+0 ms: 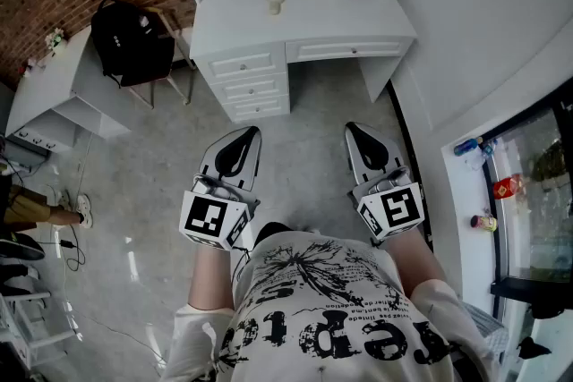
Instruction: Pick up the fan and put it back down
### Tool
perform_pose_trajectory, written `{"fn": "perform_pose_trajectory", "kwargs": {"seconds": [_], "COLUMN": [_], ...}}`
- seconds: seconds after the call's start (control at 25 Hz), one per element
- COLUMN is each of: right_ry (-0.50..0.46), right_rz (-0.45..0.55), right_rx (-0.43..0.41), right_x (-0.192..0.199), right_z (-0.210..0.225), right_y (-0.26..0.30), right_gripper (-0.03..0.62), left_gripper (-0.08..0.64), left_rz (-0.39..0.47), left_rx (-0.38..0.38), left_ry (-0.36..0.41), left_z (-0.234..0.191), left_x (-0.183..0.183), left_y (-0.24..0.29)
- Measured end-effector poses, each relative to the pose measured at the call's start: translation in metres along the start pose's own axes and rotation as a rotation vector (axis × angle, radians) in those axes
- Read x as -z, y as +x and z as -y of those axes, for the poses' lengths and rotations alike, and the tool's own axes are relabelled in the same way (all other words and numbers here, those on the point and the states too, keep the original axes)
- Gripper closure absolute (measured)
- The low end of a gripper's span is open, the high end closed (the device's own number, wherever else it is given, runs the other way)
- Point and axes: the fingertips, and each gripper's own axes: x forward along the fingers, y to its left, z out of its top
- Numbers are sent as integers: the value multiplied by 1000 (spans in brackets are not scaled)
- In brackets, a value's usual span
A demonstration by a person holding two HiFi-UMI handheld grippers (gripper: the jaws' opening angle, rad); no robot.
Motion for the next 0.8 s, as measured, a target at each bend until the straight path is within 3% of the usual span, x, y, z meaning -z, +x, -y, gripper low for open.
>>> {"fn": "perform_pose_trajectory", "kwargs": {"seconds": [0.2,0.48,0.6,0.64,0.68,0.8], "right_ry": [9,43,71,77,80,87], "right_rz": [9,-4,7,7,4,-6], "right_rx": [-8,13,14,16,19,22], "right_x": [-1,10,12,13,15,18], "right_z": [4,15,24,29,33,43], "right_y": [-3,-5,-9,-11,-12,-10], "right_gripper": [579,578,577,577,578,577], "left_gripper": [546,546,542,397,187,172], "left_rz": [10,-24,-12,-4,3,7], "left_rx": [-29,-6,38,55,61,19], "left_ry": [-12,-11,-35,-41,-39,-7], "left_z": [-1,10,23,28,33,33], "left_x": [-6,5,9,10,9,7], "left_y": [3,13,21,26,30,38]}}
